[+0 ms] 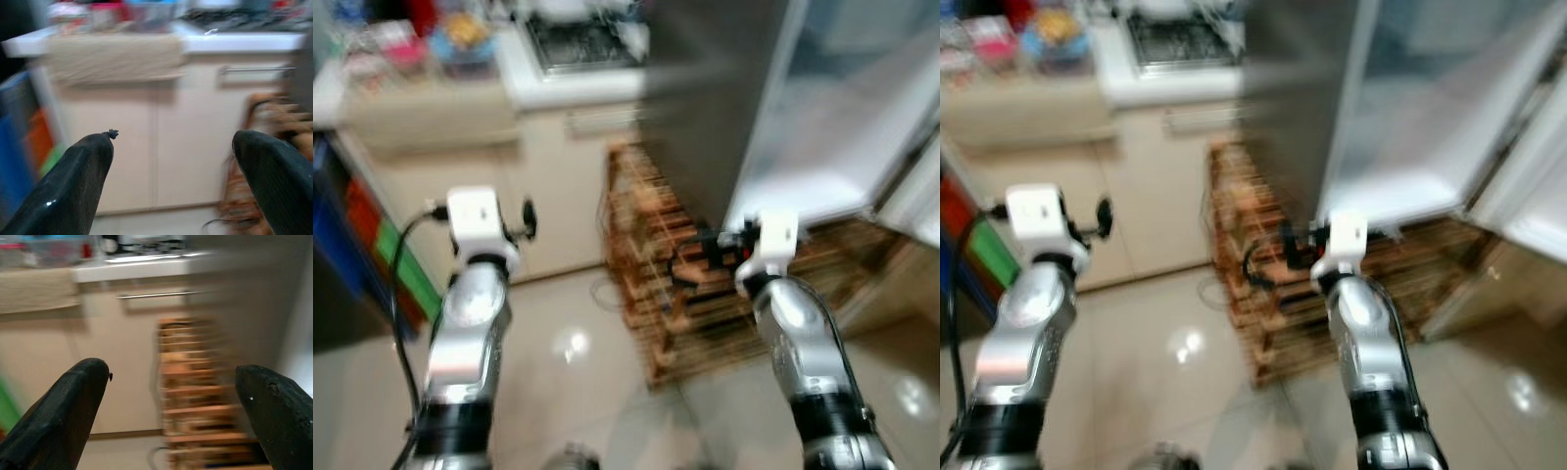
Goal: Restocking fridge
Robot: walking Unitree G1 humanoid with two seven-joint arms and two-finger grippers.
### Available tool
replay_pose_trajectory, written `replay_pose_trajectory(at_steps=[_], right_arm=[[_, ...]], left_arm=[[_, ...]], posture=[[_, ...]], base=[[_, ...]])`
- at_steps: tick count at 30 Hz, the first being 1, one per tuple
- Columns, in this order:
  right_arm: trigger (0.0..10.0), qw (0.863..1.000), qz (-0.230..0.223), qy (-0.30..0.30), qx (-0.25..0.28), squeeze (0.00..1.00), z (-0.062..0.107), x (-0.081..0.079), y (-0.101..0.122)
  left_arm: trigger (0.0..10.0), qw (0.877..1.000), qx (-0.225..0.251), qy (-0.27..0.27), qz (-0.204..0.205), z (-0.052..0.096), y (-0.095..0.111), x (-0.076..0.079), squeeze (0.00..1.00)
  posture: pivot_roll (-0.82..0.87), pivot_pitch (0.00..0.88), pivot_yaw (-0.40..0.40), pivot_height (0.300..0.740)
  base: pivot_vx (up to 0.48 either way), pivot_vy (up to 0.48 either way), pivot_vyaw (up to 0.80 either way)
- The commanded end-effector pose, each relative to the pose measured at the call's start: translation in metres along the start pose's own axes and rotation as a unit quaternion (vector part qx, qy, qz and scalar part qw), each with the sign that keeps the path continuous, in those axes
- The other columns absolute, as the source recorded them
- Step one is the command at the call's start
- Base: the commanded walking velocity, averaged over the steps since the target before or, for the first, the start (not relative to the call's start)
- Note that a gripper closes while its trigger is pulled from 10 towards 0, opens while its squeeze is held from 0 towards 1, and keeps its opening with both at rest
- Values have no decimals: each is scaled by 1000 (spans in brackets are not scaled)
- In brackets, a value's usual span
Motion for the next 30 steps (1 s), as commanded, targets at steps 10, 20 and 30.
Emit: replay_pose_trajectory(at_steps=[10, 20, 30], right_arm=[[10000, 999, -7, 31, 14, 0, -1, -16, 9], [10000, 995, -11, 96, 13, 0, -1, -39, 9], [10000, 999, 23, -21, 15, 0, -13, -7, 13]], left_arm=[[10000, 1000, 23, -14, -6, -4, 13, 15, 0], [10000, 998, 51, -29, 13, -6, 24, 14, 0], [10000, 998, 59, -22, -5, -15, 33, 13, 0]], posture=[[-91, 0, -12, 740], [-79, 0, -9, 740], [-78, 0, 9, 740]], base=[[0, 0, 543], [0, 0, 514], [478, 0, 341]])
Point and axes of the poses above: a point about 5 cm out from each wrist's last joint towards the gripper, its own z axis pointing back from the gripper into the wrist, its own y axis along the axis of the wrist's last joint, x = y × z, the point moved 4 cm from there along -z, pointing out of the wrist towards the gripper, and after that the axes turned 5 degrees about -z, right-handed, at the moved point
